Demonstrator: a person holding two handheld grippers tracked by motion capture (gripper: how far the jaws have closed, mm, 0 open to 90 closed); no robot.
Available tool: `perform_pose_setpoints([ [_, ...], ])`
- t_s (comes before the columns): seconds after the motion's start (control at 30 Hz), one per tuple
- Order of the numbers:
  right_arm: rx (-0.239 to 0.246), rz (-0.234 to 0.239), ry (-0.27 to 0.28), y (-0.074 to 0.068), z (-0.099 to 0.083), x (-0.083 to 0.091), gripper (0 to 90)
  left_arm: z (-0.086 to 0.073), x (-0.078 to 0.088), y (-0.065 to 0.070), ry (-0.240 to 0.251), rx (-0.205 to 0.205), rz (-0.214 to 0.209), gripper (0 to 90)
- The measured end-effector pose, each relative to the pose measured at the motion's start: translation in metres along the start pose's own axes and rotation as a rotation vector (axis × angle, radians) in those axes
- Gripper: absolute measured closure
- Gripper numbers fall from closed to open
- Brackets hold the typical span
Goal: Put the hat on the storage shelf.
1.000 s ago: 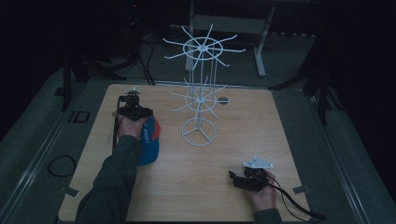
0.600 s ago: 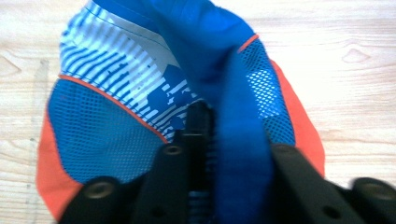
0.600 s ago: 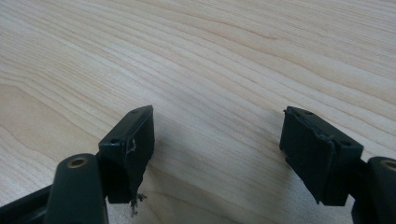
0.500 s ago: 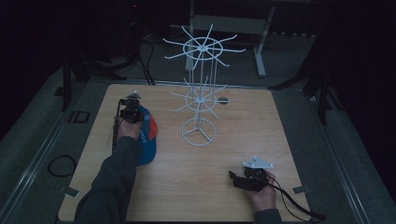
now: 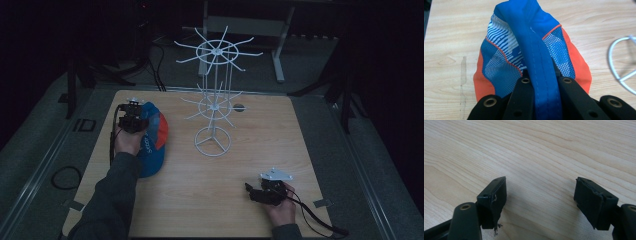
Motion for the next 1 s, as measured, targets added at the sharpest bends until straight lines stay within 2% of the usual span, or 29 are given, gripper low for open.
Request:
perform_pose_setpoints([
  [0.1,0.000,0.000,0.000,0.000,0.000,0.000,26.1,0.001,0.010,0.002,0.032,-0.028,-0.025,88.6],
  [0.3,0.000,0.000,0.000,0.000,0.000,0.000,26.1,0.005,0.026,0.006,0.088,-0.051,-0.065,88.7],
  [0.43,0.000,0.000,0.000,0.000,0.000,0.000,26.1,0.008,0.036,0.006,0.134,-0.066,-0.073,88.7],
  [0.8,0.000,0.000,0.000,0.000,0.000,0.000,26.1,0.018,0.061,0.010,0.218,-0.125,-0.101,88.5],
  [1.0,0.001,0.000,0.000,0.000,0.000,0.000,26.1,0.022,0.070,0.010,0.236,-0.138,-0.104,88.4],
])
Point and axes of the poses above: each handheld gripper's, and its own axes: x roughly backward along the jaws, z roughly out of its top, y roughly to its right, the point moved 4 cm from there along -x, roughly forward along the jaws, and after that the axes turned 2 degrees about z, right-handed, at the moved point
